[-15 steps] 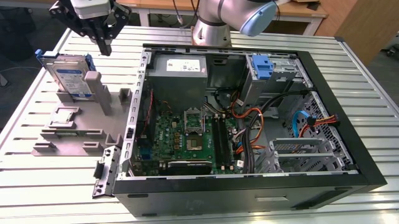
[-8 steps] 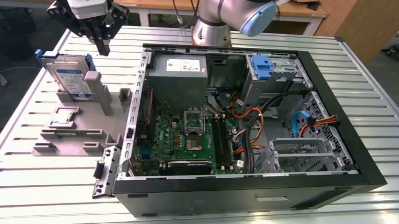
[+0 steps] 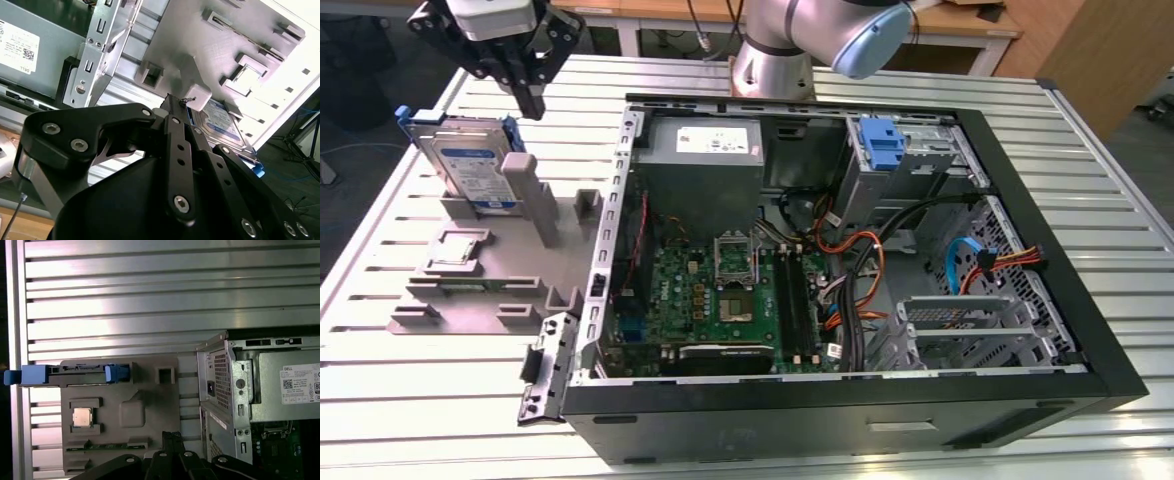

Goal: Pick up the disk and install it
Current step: 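Reach for the disk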

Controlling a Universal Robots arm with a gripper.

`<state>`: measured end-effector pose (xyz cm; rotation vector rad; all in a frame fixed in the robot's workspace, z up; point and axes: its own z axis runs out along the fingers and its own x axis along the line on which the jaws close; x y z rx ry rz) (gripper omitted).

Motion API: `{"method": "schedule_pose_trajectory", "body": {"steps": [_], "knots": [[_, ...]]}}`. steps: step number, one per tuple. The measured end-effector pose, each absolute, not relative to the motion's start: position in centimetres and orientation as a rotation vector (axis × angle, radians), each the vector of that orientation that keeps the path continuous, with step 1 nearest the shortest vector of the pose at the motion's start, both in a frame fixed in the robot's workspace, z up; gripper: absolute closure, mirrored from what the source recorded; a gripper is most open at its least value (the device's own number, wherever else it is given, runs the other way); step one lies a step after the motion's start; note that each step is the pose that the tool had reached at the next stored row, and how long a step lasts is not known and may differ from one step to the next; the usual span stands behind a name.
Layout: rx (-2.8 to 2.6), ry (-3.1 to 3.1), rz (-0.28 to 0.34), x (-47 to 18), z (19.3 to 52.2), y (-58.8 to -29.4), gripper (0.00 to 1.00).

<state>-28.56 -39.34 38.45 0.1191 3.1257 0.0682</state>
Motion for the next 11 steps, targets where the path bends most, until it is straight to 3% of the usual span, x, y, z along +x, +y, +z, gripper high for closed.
{"method": "schedule_pose_trajectory", "body": {"steps": [11], "knots": [[0.119,3.126,0.068,-29.59,38.32,-38.7,0.9]]}}
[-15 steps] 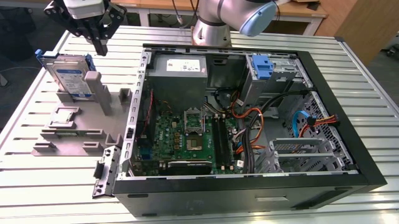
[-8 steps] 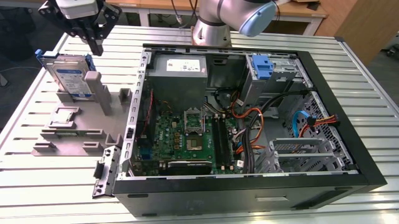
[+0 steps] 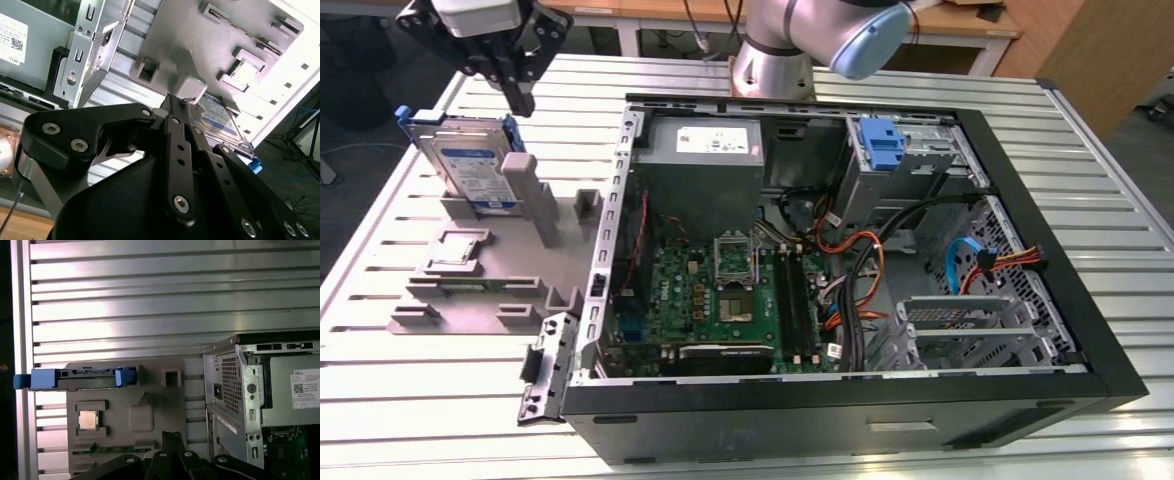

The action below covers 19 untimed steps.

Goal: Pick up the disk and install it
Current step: 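Reach for the disk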

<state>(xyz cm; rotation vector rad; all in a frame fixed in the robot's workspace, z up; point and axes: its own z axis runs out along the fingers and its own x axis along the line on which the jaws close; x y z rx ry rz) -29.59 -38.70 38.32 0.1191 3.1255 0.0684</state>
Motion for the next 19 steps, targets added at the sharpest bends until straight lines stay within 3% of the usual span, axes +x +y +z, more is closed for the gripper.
{"method": "schedule_pose_trajectory", "body": {"steps": [19], "knots": [[0.119,3.126,0.068,-31.6,38.0,-37.3,0.9]]}}
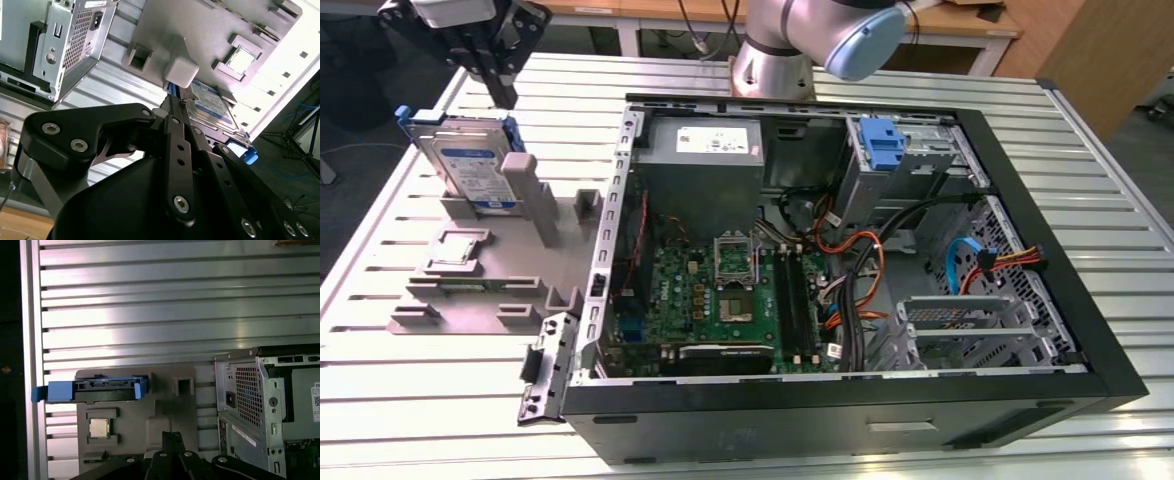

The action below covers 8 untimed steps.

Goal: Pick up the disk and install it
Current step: 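Reach for the disk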

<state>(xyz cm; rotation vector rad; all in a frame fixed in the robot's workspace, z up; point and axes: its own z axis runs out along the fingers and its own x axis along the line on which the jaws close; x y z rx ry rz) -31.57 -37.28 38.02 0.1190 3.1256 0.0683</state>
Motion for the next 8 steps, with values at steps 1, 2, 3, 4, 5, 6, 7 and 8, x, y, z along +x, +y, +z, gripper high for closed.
{"method": "schedule_pose_trajectory", "body": {"steps": [1,2,3,4,5,6,7,8], "knots": [[0.119,3.126,0.068,-31.71,38.0,-37.2,0.9],[0.119,3.126,0.068,-31.85,38.0,-37.13,0.9],[0.119,3.126,0.068,-31.97,37.98,-37.07,0.9],[0.119,3.126,0.068,-32.09,37.96,-37.0,0.9],[0.119,3.126,0.068,-32.19,37.94,-36.94,0.9],[0.119,3.126,0.068,-32.28,37.93,-36.87,0.9],[0.119,3.126,0.068,-32.35,37.91,-36.8,0.9],[0.119,3.126,0.068,-32.44,37.89,-36.72,0.9]]}}
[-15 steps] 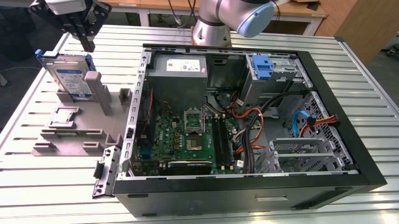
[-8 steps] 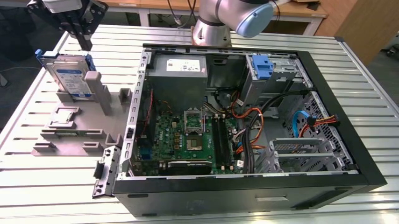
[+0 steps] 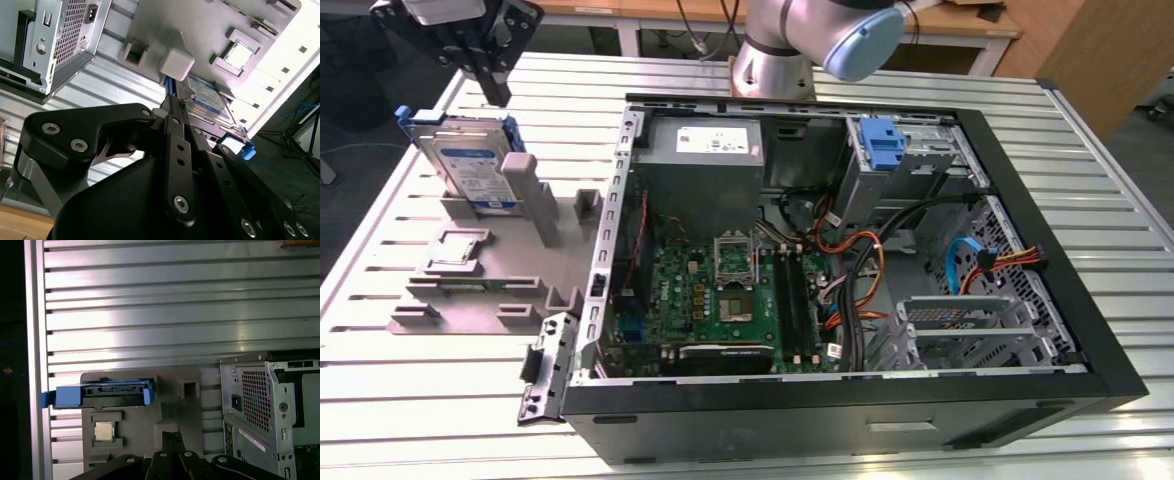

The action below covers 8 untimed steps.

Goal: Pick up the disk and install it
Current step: 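Reach for the disk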

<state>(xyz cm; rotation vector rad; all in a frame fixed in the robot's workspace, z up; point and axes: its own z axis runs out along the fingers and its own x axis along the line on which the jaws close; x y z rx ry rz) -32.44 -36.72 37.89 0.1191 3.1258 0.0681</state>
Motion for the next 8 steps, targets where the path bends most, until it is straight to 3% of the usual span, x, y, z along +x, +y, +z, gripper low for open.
{"method": "schedule_pose_trajectory", "body": {"steps": [8], "knots": [[0.119,3.126,0.068,-33.15,37.74,-36.11,0.9]]}}
